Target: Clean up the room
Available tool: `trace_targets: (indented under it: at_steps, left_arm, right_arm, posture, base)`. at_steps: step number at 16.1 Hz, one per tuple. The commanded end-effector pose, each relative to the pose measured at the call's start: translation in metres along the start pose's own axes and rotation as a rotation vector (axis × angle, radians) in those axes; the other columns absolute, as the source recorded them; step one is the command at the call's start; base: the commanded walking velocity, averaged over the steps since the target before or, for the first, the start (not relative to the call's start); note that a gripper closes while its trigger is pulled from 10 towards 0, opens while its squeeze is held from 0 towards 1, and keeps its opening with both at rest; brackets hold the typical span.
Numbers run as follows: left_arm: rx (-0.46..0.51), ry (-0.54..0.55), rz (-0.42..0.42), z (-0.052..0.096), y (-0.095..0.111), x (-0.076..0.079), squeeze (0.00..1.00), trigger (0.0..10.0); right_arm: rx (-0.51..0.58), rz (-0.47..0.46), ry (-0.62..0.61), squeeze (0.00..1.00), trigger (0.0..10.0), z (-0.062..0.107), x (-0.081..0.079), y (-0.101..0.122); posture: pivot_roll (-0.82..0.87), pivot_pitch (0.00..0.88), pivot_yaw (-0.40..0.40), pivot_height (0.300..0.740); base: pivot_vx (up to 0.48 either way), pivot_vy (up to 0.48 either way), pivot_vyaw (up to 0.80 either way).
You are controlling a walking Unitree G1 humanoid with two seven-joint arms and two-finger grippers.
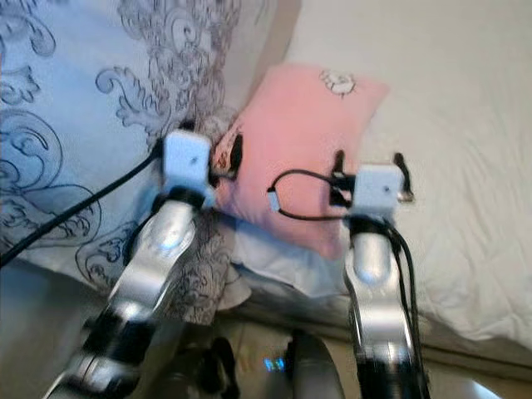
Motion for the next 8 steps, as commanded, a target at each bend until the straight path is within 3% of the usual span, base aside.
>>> trace_targets:
  at_steps: [1, 4, 5, 6, 8]
  left_arm:
    - [-0.005, 0.115, -0.019, 0.013, 0.001, -0.040, 0.00, 10.0]
    - [-0.086, 0.214, -0.060, 0.029, -0.021, -0.068, 0.00, 10.0]
    - [-0.098, 0.223, -0.049, 0.029, -0.025, -0.070, 0.00, 10.0]
    - [-0.125, 0.238, -0.004, 0.029, -0.034, -0.075, 0.00, 10.0]
    - [-0.146, 0.256, 0.008, 0.028, -0.039, -0.080, 0.00, 10.0]
  right_arm:
    - [-0.029, -0.043, -0.008, 1.00, 10.0, 0.010, 0.005, -0.004]
    - [-0.171, -0.060, 0.095, 1.00, 10.0, 0.026, -0.008, -0.040]
    - [-0.184, -0.053, 0.090, 0.82, 10.0, 0.024, -0.008, -0.045]
    - [-0.146, -0.018, 0.107, 0.00, 10.0, 0.016, -0.011, -0.036]
    - [-0.099, -0.003, 0.124, 0.00, 10.0, 0.011, -0.014, -0.025]
  posture:
    - [-0.17, 0.039, 0.112, 0.731]
    - [-0.17, 0.005, 0.104, 0.731]
    - [-0.17, 0.000, 0.103, 0.731]
    - [-0.17, 0.000, 0.099, 0.731]
    - [-0.17, 0.000, 0.093, 0.731]
  base:
    - [0.000, 0.000, 0.00]
    - [0.000, 0.000, 0.00]
    - [0.000, 0.000, 0.00]
    - [0.000, -0.435, 0.00]
    - [0.000, -0.450, 0.00]
Point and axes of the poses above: a point about 5 cm out from each wrist's last joint towards the gripper, its own z axis pointing back from the gripper into the wrist, its own y axis along the axis of the wrist's last joint, x = y × z, the point moved 5 cm from there along -z, pointing out of the wrist towards the gripper, and after that the axes turned 12 degrees about z, right-handed, at the moved point
